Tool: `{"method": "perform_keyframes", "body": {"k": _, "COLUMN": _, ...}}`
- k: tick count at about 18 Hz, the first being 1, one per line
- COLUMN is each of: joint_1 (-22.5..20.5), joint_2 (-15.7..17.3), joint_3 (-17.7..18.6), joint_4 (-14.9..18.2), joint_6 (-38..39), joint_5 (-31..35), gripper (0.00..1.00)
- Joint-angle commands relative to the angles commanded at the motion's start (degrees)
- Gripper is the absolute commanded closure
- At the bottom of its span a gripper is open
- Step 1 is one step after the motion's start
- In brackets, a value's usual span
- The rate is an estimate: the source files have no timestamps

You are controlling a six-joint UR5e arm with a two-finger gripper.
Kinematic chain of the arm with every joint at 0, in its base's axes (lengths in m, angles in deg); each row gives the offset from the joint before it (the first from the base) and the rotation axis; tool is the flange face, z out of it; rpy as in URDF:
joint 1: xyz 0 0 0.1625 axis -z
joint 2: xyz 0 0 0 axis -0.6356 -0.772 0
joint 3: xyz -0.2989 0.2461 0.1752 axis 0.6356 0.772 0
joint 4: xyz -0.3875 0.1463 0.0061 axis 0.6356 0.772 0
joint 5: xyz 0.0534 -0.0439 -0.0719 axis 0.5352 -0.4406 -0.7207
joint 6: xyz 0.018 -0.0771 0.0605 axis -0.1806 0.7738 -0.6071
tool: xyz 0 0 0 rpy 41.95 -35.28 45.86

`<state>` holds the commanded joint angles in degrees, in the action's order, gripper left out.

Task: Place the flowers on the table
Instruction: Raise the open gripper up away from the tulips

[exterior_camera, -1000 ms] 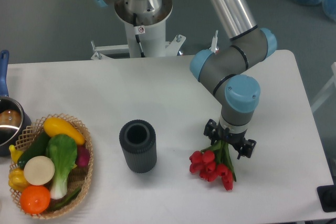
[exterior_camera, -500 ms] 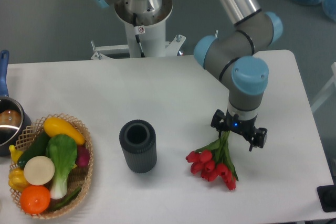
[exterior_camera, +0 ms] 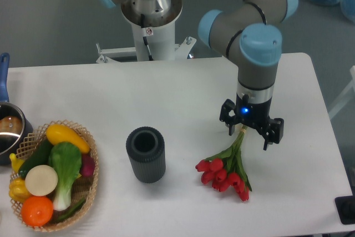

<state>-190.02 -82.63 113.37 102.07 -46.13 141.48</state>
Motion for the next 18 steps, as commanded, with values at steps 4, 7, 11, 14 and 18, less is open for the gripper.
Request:
{"method": "perform_keyframes", "body": {"k": 4, "joint_1": -1.3, "joint_2": 0.2, "joint_3": -2.9, "joint_4": 4.9, "joint_6": -0.3, "joint_5": -4.0, "gripper": 0.0}}
{"method": "perform_keyframes", "body": {"k": 7, "joint_1": -2.0, "joint_2": 0.2, "joint_3": -2.9, "joint_4": 5.1, "joint_6": -0.2, "joint_5": -5.1, "gripper": 0.0}}
{"method": "perform_keyframes", "body": {"k": 11, "joint_1": -2.5, "joint_2": 0.3, "joint_3": -2.9, "joint_4": 4.9, "joint_6": -0.2, "joint_5": -6.0, "gripper": 0.0}}
{"method": "perform_keyframes", "body": {"k": 14, "joint_1": -2.5, "joint_2": 0.3, "joint_3": -2.8, "joint_4": 4.9, "joint_6": -0.2, "joint_5": -6.1, "gripper": 0.0}}
{"method": "perform_keyframes", "body": {"k": 18, "joint_1": -2.7, "joint_2": 0.4, "joint_3": -2.8, "joint_4": 4.8, "joint_6": -0.1, "joint_5": -6.0, "gripper": 0.0}}
